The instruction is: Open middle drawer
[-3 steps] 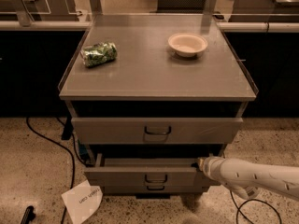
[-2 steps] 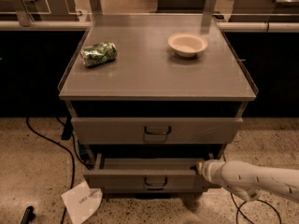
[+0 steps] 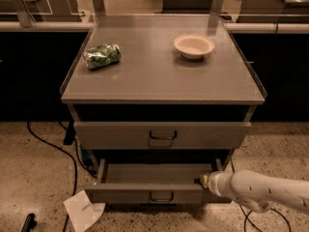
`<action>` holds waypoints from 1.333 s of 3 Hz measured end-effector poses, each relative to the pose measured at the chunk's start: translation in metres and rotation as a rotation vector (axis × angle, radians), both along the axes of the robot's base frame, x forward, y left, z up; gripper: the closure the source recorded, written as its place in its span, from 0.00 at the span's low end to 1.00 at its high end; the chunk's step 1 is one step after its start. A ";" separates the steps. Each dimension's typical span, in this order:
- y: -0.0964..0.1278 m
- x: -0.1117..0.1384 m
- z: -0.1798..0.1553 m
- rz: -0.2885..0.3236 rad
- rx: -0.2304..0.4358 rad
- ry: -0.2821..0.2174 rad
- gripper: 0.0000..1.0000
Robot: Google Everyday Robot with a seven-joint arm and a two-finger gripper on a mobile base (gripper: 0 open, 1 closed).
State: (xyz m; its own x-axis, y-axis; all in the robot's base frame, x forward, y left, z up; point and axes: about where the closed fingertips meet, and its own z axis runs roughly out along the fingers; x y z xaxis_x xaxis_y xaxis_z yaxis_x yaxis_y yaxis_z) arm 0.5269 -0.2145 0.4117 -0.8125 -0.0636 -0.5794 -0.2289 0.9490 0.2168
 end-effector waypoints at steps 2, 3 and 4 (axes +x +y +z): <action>0.016 -0.036 -0.008 0.094 0.049 0.074 1.00; 0.025 -0.048 -0.008 0.127 0.077 0.111 1.00; 0.025 -0.048 -0.008 0.127 0.077 0.111 1.00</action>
Offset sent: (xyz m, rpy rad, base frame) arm -0.1661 0.0616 -0.0366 0.2202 0.3262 0.4068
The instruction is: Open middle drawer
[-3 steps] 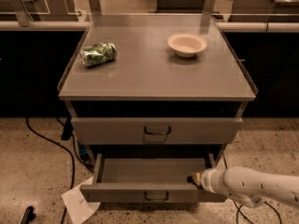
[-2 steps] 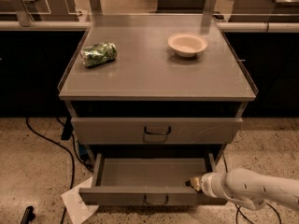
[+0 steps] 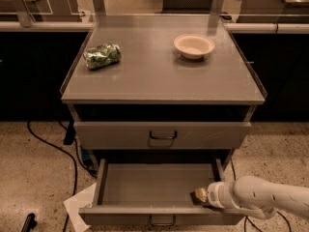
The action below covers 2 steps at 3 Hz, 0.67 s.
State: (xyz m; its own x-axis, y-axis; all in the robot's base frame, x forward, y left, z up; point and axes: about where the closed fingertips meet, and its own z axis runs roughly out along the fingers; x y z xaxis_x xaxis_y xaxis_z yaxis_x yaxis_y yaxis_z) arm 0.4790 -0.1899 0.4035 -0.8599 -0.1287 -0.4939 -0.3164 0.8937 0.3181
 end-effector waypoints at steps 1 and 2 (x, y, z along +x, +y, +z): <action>0.001 -0.002 0.003 -0.011 0.009 -0.028 1.00; 0.000 -0.017 0.023 -0.026 -0.011 -0.143 1.00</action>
Offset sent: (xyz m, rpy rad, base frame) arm -0.0466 -0.0172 0.0816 0.0108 -0.3987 -0.1763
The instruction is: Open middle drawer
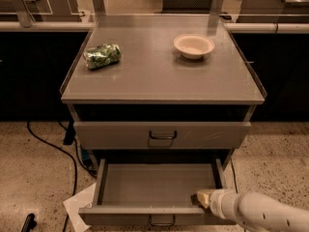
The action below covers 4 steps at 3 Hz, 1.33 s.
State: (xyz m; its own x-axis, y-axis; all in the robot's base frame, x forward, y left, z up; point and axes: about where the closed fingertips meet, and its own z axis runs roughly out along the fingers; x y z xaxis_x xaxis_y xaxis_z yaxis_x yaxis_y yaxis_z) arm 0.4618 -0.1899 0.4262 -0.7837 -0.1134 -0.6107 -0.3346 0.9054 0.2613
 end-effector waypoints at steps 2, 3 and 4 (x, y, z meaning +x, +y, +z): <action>0.000 -0.010 0.049 -0.105 0.014 -0.212 0.81; 0.000 -0.010 0.049 -0.105 0.014 -0.212 0.58; 0.000 -0.010 0.049 -0.105 0.014 -0.212 0.34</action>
Offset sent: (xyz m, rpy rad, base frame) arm -0.0124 0.0017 0.0190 -0.0116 -0.1244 -0.0446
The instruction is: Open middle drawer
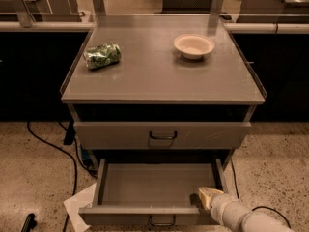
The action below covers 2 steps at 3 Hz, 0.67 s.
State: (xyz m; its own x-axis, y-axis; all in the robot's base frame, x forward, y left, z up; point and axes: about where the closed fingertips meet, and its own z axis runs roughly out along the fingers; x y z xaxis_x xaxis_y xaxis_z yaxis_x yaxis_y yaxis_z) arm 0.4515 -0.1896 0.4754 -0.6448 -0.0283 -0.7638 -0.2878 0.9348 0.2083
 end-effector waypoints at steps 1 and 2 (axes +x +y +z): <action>0.000 0.000 0.000 0.000 0.000 0.000 0.11; 0.000 0.000 0.000 0.000 0.000 0.000 0.00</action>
Offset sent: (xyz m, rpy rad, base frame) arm 0.0000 0.0000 0.0000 0.0000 0.0000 0.0000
